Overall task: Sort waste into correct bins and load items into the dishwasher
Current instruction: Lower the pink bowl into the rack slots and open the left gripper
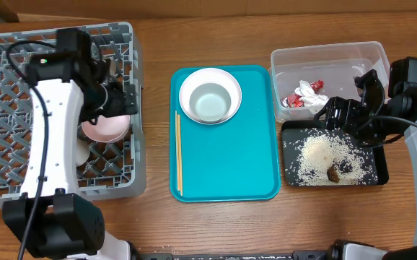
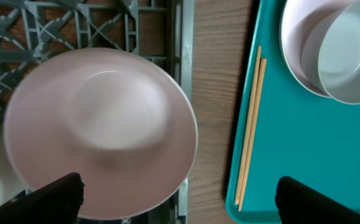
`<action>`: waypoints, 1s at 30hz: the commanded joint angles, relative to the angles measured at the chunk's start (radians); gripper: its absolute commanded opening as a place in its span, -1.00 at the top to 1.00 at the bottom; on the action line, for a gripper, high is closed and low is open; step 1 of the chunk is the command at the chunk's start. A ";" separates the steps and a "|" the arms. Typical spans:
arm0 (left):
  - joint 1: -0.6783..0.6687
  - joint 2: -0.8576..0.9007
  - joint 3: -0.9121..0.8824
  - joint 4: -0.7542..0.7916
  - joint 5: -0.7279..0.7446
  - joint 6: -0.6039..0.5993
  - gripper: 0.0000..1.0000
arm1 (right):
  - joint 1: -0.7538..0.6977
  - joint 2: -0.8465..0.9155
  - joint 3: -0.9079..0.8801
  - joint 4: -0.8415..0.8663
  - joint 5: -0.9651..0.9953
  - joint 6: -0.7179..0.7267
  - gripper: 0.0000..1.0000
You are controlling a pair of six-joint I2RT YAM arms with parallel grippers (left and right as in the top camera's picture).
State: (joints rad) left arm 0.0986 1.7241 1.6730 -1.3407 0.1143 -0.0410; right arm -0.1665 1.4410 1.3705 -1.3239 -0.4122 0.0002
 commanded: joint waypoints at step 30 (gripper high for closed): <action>-0.086 0.005 -0.093 0.128 0.002 -0.029 0.92 | 0.003 -0.008 0.010 -0.006 -0.008 -0.001 -1.00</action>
State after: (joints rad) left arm 0.0135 1.7252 1.4895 -1.1992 0.0895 -0.0734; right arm -0.1665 1.4410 1.3705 -1.3300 -0.4126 0.0006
